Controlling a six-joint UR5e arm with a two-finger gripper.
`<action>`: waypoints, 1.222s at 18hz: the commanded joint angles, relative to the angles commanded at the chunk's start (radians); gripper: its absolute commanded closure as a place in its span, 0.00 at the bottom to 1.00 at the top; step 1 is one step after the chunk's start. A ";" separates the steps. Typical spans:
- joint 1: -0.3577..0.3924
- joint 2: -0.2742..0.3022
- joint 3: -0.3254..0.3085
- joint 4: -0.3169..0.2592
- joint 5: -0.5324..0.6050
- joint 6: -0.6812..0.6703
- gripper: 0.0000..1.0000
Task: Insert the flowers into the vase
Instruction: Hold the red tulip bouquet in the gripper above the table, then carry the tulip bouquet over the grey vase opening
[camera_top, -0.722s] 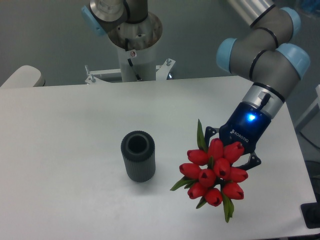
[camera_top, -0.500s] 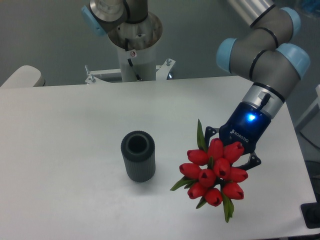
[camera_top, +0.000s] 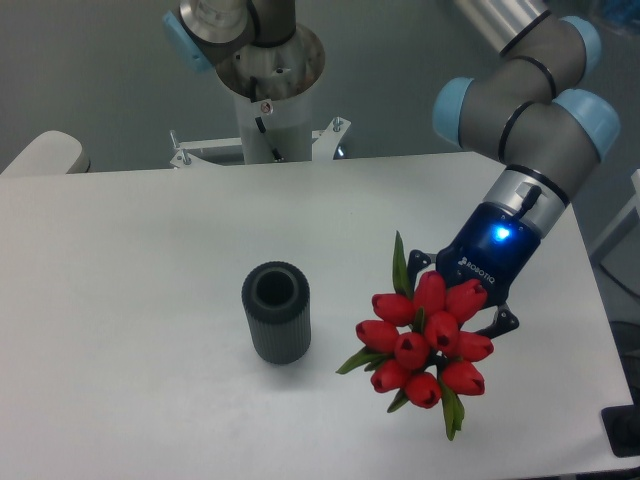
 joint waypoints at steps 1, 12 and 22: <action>-0.005 0.002 0.000 0.000 -0.003 0.000 0.70; -0.020 0.110 -0.112 0.002 -0.185 -0.034 0.69; -0.031 0.241 -0.227 0.008 -0.270 -0.052 0.69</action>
